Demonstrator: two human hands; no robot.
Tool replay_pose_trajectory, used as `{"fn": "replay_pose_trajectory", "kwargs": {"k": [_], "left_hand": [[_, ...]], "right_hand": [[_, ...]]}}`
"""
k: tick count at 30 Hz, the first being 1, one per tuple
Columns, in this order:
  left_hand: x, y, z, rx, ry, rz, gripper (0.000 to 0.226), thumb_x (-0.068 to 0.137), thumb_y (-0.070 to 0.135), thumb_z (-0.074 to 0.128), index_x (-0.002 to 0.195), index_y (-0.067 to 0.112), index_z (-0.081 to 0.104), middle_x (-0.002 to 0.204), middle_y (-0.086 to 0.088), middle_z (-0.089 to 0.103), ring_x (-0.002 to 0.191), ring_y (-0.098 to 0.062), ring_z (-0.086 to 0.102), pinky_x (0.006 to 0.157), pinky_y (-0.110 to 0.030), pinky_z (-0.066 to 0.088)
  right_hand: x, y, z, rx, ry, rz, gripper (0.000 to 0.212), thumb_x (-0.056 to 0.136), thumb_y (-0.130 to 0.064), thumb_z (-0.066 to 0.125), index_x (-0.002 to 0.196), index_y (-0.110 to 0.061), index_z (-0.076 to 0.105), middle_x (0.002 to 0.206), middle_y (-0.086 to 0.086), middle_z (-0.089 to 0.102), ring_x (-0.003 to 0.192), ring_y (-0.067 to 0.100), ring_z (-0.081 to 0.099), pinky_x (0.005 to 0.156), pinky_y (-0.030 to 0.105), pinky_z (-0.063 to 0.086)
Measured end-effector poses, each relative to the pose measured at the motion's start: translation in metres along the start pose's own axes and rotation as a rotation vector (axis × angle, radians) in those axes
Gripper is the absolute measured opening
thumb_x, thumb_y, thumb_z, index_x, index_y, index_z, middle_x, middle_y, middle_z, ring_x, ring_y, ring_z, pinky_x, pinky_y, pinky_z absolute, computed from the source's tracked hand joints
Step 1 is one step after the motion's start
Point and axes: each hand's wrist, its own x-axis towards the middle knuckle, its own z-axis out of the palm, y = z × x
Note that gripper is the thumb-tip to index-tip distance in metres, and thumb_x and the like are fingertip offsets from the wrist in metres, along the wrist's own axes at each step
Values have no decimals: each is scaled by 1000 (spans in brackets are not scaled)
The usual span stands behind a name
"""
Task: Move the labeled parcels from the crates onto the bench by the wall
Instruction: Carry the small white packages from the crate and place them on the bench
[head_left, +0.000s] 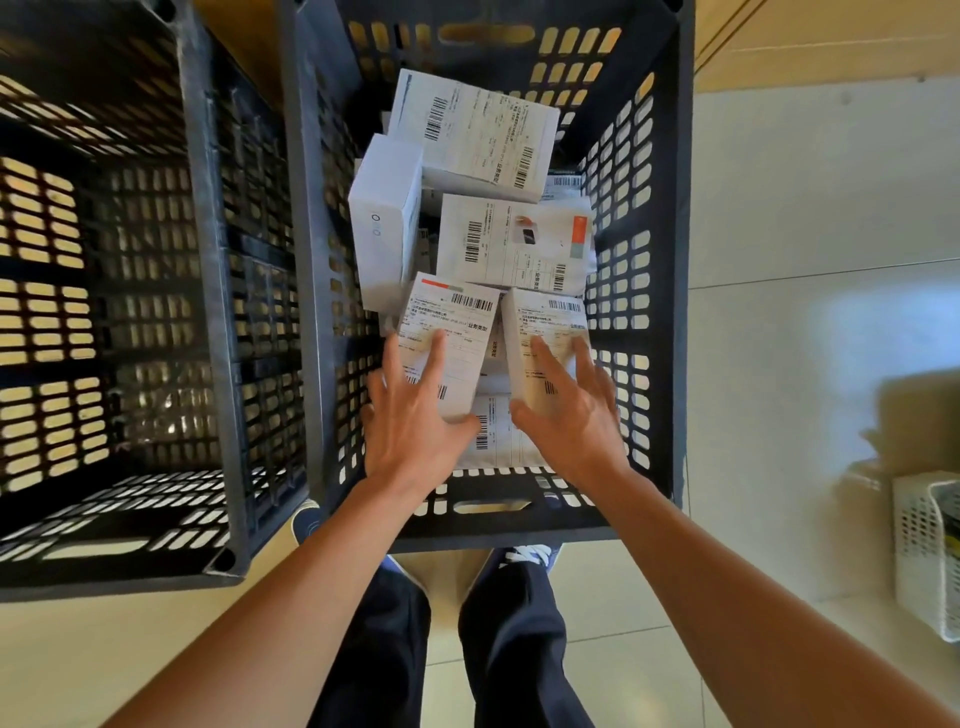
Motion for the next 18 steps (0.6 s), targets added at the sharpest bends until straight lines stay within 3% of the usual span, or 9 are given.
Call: {"fn": "replay_pose_trajectory", "kwargs": {"k": [7, 10, 14, 18], "left_hand": [[-15, -1, -17, 3, -22, -19, 101, 79, 48, 75, 158, 40, 13, 158, -1, 4, 132, -29, 26, 90, -44, 48], [-15, -3, -18, -17, -28, -42, 101, 78, 47, 75, 157, 40, 13, 160, -1, 5, 133, -30, 26, 93, -49, 51], [-14, -4, -18, -46, -19, -47, 99, 80, 43, 76, 157, 40, 14, 161, -2, 6, 134, -31, 28, 84, -43, 53], [-14, -4, -19, -53, -9, -34, 97, 81, 43, 72, 157, 41, 12, 161, 0, 3, 133, -31, 29, 76, -37, 51]], "right_hand": [[-13, -11, 6, -39, 47, 54, 78, 84, -55, 59, 151, -47, 19, 164, -7, -2, 147, 30, 5, 116, 60, 25], [-11, -14, 8, -59, 47, 54, 78, 88, -56, 59, 152, -46, 17, 166, -5, -6, 151, 33, -4, 119, 61, 19], [4, -22, 1, -111, 74, -1, 68, 92, -67, 47, 151, -43, 23, 168, -3, -8, 153, 31, -12, 122, 58, 7], [36, -33, -14, -111, 192, -116, 57, 100, -51, 47, 153, -34, 32, 169, 3, 3, 155, 30, -7, 123, 59, 12]]}}
